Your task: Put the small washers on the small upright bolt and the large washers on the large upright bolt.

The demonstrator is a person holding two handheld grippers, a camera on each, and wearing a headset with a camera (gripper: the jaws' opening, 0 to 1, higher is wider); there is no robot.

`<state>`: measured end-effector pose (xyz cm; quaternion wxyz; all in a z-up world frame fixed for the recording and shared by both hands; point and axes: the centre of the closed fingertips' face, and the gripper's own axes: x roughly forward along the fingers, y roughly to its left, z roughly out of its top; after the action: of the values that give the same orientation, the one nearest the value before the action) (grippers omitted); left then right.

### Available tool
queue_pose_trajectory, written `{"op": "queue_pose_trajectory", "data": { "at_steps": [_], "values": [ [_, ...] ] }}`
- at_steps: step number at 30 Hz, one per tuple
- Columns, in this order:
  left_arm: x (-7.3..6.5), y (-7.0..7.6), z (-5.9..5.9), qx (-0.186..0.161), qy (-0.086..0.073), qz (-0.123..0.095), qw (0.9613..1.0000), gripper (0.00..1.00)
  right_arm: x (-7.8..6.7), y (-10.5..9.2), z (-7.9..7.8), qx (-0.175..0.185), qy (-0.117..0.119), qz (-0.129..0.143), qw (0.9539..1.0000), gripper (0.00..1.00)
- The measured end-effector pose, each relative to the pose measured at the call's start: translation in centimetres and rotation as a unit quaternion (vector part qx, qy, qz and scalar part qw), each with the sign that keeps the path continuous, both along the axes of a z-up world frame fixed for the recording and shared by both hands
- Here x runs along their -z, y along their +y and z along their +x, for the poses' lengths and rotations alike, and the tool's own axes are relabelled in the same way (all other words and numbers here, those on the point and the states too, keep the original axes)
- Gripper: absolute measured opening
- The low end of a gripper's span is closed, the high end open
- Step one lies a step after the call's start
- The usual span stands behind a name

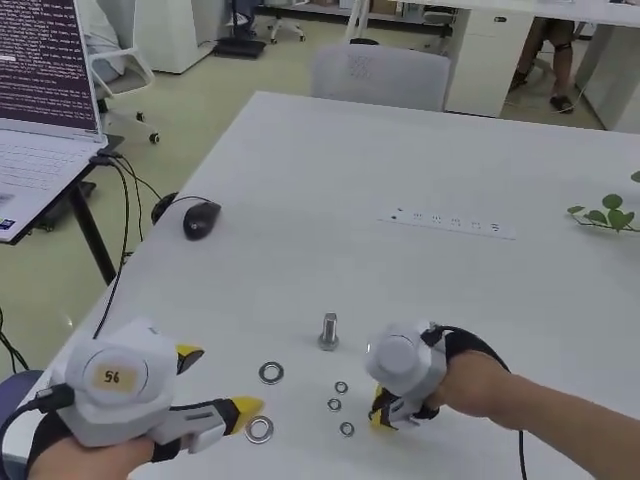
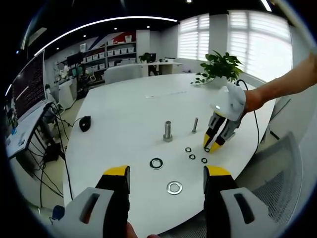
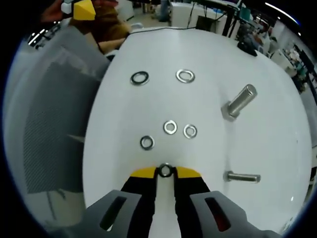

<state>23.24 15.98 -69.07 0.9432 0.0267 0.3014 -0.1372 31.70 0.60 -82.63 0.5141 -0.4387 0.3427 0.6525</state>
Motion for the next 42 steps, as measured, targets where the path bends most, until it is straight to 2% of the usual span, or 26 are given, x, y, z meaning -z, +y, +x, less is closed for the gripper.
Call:
{"op": "queue_pose_trajectory", "data": {
  "at_steps": [7, 10, 12, 17, 19, 25, 35, 42],
  "values": [
    [-0.3, 0.6, -0.1, -0.004, -0.003, 0.000, 1.0000, 0.59, 0.0, -0.5, -0.4, -0.029, -0.009, -0.002, 0.9995, 0.16],
    [-0.3, 0.6, -0.2, -0.002, -0.003, 0.000, 1.0000, 0.59, 0.0, -0.6, -0.5, -0.043, -0.004, -0.009, 0.9990, 0.18],
    [-0.4, 0.6, -0.2, -0.001, -0.004, 0.000, 1.0000, 0.60, 0.0, -0.7, -0.4, -0.059, -0.009, -0.017, 0.9981, 0.19],
    [-0.4, 0.7, -0.3, -0.001, -0.004, 0.001, 1.0000, 0.59, 0.0, -0.7, -0.5, -0.065, -0.012, -0.021, 0.9976, 0.18],
    [-0.4, 0.7, -0.3, 0.000, -0.004, 0.003, 1.0000, 0.59, 0.0, -0.7, -0.4, -0.066, -0.012, -0.020, 0.9976, 0.15],
    [-0.6, 1.2, -0.5, -0.006, -0.006, 0.003, 1.0000, 0.59, -0.2, -1.0, -0.4, -0.056, -0.012, -0.015, 0.9982, 0.14],
    [-0.5, 1.4, -0.6, -0.013, -0.007, 0.003, 0.9999, 0.59, -0.6, -1.6, -0.4, -0.014, 0.000, 0.013, 0.9998, 0.13],
    [-0.4, 1.2, -0.7, -0.011, -0.005, 0.004, 0.9999, 0.59, -1.1, -1.8, 0.4, 0.019, 0.004, 0.031, 0.9993, 0.13]
  ]
}}
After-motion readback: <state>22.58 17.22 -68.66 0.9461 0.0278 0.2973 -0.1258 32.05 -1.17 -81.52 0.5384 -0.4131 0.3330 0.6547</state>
